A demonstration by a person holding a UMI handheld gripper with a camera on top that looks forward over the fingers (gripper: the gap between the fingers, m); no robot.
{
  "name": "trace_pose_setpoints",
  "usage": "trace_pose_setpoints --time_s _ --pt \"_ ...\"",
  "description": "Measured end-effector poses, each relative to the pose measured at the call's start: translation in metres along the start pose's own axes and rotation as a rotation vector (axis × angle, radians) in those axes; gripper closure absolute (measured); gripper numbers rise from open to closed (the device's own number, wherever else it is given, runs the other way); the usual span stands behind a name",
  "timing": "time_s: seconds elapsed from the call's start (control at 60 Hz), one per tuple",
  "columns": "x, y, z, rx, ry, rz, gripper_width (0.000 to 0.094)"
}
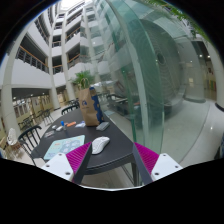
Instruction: Arrange mouse
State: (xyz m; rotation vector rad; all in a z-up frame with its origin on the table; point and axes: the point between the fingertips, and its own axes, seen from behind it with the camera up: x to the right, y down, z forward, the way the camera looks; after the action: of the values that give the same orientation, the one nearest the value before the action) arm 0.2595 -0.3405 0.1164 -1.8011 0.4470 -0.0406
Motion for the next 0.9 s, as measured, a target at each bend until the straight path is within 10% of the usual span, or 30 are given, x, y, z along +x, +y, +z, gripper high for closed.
trace_pose_setpoints --time_s 0.233,0.667,0.9 --pt "-0.043 0.075 0.076 -0.145 -0.177 -0.188 0.0104" --pt "-0.088 0.081 0.235 -0.217 -0.137 -0.177 0.0097" --pt "-0.074 0.081 0.241 -0.197 0.032 -0.166 0.0553"
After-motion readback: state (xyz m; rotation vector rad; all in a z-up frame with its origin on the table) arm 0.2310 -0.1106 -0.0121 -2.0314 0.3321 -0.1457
